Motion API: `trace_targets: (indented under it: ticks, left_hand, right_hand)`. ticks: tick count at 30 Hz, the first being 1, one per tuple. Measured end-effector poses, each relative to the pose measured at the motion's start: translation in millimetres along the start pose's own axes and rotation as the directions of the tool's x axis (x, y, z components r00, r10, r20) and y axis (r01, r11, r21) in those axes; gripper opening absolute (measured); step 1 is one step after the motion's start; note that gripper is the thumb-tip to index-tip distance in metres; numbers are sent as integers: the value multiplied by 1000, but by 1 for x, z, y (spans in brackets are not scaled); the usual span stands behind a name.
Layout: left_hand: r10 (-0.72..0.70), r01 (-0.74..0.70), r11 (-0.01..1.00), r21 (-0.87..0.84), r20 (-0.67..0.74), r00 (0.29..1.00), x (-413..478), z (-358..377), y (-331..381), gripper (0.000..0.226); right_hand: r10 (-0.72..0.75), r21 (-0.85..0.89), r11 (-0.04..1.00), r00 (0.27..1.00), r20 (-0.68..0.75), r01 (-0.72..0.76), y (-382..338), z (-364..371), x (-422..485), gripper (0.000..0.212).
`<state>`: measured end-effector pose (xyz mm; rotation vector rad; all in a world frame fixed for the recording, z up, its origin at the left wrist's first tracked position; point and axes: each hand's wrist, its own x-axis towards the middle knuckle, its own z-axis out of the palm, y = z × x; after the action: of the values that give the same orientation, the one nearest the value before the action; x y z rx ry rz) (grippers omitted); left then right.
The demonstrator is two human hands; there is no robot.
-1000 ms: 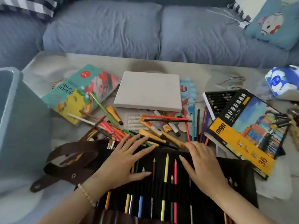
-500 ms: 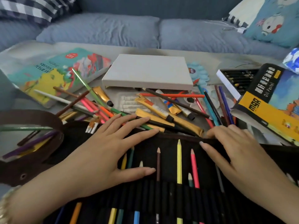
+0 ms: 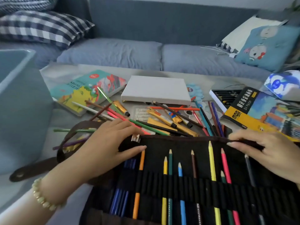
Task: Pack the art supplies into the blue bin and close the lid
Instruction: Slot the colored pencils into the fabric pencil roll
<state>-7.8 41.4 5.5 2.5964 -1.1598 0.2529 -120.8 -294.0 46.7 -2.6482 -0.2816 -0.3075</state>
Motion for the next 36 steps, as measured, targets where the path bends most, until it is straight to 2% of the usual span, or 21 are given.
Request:
trace_targets:
  ticks: [2, 5, 10, 13, 15, 17, 20, 22, 24, 28, 31, 33, 36]
  left_hand:
    - [2, -2, 999, 44, 0, 1000, -8, 4, 4, 49]
    - [-34, 33, 992, 125, 6, 999, -19, 12, 10, 54]
    - [-100, 97, 987, 128, 21, 995, -32, 16, 13, 60]
    - [-124, 119, 985, 126, 32, 992, -34, 14, 13, 62]
    - [-121, 117, 985, 129, 23, 992, -32, 13, 15, 57]
    - [-145, 140, 981, 131, 26, 989, -28, 10, 16, 45]
    - [-173, 169, 980, 101, 35, 984, -23, 5, 12, 22]
    - [-224, 224, 975, -4, -19, 974, -19, -1, 6, 15]
    - [-310, 294, 945, -146, -103, 945, -12, -9, -1, 15]
    - [-362, 303, 917, -260, -220, 906, -1, -18, -11, 19]
    - [-394, 297, 896, -329, -283, 874, 5, -20, -12, 16]
    - [-414, 294, 883, -365, -315, 854, 8, -19, -11, 15]
    - [-447, 304, 862, -405, -328, 832, 11, -18, -12, 16]
  right_hand:
    - [52, -20, 999, 996, 78, -50, 9, 2, -7, 24]
    - [66, -117, 992, 987, 146, -49, 21, 12, -15, 31]
    - [4, -319, 947, 990, 140, 42, 27, 29, -12, 52]
    - [-52, -412, 907, 995, 87, 83, 9, 34, 5, 44]
    - [-24, -333, 943, 1000, -2, 22, -16, 39, 29, 28]
    - [-14, -187, 982, 1000, -3, 13, -46, 54, 61, 24]
    - [-24, -153, 987, 994, 103, 39, -87, 82, 111, 44]
    - [2, -269, 962, 985, 175, 46, -99, 101, 136, 61]
    - [35, -392, 918, 970, 239, 64, -102, 116, 152, 68]
    - [31, -378, 920, 941, 337, 104, -93, 132, 164, 49]
    - [-54, -399, 894, 932, 360, 206, -92, 131, 160, 30]
    - [-108, -389, 884, 923, 370, 260, -92, 130, 158, 27]
    - [-102, -393, 883, 922, 374, 257, -88, 129, 158, 23]
